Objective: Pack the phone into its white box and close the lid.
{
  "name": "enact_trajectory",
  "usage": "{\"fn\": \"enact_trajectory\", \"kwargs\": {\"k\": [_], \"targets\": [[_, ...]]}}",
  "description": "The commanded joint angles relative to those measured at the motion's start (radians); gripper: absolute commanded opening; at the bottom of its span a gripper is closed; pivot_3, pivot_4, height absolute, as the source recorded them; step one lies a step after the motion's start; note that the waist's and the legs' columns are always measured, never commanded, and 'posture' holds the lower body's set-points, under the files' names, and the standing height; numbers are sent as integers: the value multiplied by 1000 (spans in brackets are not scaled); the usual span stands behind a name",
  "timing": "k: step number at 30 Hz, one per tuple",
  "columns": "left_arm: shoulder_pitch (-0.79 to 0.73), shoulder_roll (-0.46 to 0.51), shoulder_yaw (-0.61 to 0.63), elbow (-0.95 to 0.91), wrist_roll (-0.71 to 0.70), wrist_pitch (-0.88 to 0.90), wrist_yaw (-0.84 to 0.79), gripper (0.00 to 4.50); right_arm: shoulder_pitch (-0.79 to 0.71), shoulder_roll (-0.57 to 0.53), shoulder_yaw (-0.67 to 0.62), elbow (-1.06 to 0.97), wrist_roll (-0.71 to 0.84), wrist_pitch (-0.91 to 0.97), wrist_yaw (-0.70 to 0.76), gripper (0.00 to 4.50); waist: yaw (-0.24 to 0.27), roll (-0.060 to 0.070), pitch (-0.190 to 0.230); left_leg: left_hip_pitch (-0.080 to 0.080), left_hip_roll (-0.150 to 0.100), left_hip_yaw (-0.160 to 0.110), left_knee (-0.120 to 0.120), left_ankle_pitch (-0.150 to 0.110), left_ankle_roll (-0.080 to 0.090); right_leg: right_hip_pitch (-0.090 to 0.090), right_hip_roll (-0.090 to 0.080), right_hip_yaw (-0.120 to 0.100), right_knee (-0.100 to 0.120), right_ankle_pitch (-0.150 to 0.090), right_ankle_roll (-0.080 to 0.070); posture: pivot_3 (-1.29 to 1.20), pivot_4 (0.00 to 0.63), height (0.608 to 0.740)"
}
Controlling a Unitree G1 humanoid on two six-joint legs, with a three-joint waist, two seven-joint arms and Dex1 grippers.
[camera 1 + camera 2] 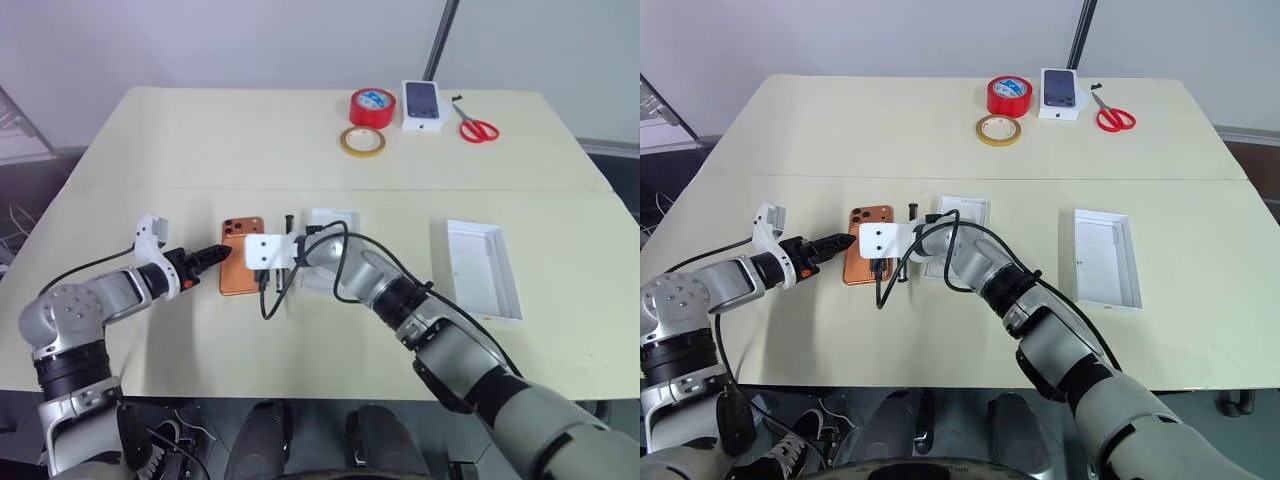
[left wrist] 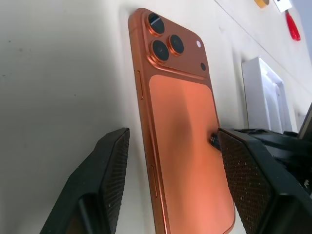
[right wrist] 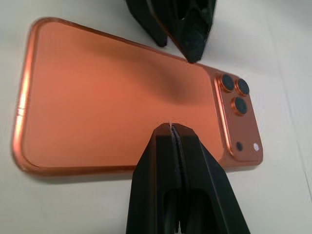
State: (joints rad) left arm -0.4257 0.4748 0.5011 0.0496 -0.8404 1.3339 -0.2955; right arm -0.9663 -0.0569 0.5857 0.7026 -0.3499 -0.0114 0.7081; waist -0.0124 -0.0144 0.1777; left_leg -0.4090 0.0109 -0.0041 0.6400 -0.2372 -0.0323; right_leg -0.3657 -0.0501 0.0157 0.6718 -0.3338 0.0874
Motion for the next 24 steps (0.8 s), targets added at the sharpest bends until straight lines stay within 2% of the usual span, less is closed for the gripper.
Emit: {"fn": "enact_trajectory", "kwargs": {"k": [1, 6, 14, 24], "targets": [[22, -17, -51, 30, 26, 18, 3, 3014, -22, -46, -35, 2, 2, 7, 40, 50, 1, 0, 0, 0, 0, 0, 0, 0, 0, 0, 0, 0, 0, 0, 0, 0, 150, 740], [14, -17, -62, 40, 40, 2, -3, 3014, -11, -91, -36, -33, -1, 29, 94, 50, -2, 1, -1, 0, -1, 0, -2, 0, 0, 0, -1, 0, -1, 0, 0, 0, 150, 740], [-6, -48, -88, 62, 65, 2, 5, 3014, 37, -11, -47, -27, 31, 42, 96, 50, -4, 3, -4, 1, -1, 0, -7, 3, -3, 2, -1, 0, -1, 0, 0, 0, 150, 740], [-59, -156, -94, 25, 40, 111, 45, 3014, 95, 24, -46, -96, 34, 74, 138, 50, -2, 3, -7, 3, -1, 0, -8, 3, -3, 5, -1, 0, -3, 0, 0, 0, 150, 740]]}}
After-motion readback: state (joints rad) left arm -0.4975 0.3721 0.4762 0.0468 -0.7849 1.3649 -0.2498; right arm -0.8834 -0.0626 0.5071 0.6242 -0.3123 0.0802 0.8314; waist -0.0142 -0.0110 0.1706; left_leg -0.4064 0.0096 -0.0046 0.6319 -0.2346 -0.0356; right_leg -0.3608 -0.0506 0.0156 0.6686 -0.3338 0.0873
